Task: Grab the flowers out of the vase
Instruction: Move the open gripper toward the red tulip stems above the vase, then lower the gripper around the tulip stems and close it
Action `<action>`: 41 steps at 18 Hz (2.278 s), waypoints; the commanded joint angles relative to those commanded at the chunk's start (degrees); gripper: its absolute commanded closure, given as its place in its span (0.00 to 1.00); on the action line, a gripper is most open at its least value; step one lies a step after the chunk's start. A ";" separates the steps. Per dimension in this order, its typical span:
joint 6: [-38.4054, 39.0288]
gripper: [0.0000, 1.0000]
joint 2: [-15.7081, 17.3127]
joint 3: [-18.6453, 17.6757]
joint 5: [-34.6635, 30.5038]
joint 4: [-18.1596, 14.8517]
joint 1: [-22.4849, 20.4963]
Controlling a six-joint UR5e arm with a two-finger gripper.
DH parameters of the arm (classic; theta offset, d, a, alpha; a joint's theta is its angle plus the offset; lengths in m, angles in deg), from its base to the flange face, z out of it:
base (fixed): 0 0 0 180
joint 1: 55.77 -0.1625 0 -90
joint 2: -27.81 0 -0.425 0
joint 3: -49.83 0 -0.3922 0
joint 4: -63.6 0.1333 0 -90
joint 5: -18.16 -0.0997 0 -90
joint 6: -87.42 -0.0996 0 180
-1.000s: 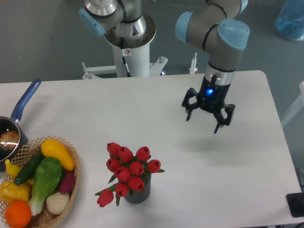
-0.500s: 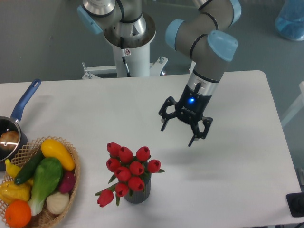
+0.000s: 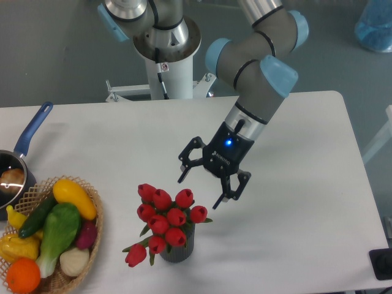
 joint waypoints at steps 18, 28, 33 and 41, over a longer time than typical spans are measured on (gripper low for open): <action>0.00 0.00 -2.72 2.46 0.81 2.28 2.02; 0.00 0.77 -3.69 2.11 6.61 2.55 2.64; 0.00 0.93 -3.25 1.85 7.48 2.46 2.11; 4.21 0.93 -0.88 1.67 12.84 2.46 -0.44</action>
